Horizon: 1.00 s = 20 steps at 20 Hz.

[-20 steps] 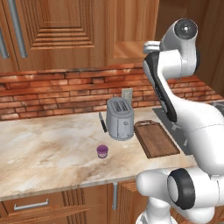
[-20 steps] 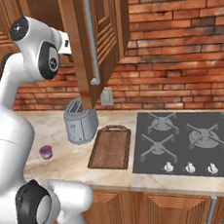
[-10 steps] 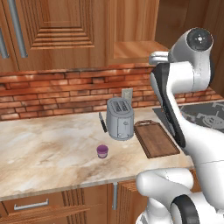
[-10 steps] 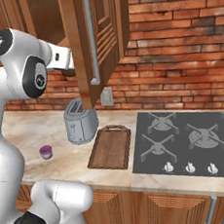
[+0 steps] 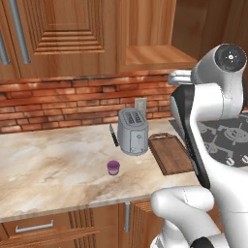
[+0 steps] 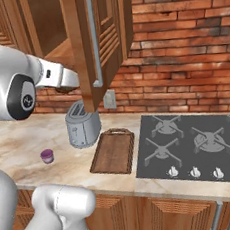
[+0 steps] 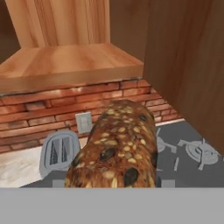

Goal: Pick the bread, place it on the cutting board, pick the jam, place it on the counter, and close the cabinet.

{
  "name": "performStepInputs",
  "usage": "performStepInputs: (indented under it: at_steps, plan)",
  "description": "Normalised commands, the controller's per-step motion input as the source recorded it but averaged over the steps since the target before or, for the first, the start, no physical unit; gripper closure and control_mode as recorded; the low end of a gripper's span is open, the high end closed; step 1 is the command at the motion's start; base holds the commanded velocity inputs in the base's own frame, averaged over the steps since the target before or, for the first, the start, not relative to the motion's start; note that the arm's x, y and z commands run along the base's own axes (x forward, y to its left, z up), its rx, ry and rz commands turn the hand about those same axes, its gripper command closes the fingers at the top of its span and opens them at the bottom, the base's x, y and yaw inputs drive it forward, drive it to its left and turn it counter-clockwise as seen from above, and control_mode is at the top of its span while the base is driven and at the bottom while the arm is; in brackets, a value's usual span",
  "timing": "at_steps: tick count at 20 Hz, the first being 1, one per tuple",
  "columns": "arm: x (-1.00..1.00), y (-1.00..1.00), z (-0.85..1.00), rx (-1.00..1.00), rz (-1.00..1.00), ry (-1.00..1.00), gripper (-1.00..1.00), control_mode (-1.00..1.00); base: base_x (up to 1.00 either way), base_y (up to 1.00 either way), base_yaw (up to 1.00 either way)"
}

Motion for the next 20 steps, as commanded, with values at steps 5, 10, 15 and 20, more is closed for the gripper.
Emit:
performStepInputs:
  at_steps: [5,10,15,20]
  plan:
    - [-0.14,0.05,-0.13,0.00,0.00,0.05,1.00,-1.00,0.00,0.00,0.00]
    - [-0.04,0.01,-0.13,0.00,0.00,0.06,1.00,-1.00,0.00,0.00,0.00]
    - [0.00,0.00,-0.24,0.00,0.00,0.02,1.00,-1.00,0.00,0.00,0.00]
    - [0.00,0.00,-0.30,0.00,0.00,0.01,1.00,-1.00,0.00,0.00,0.00]
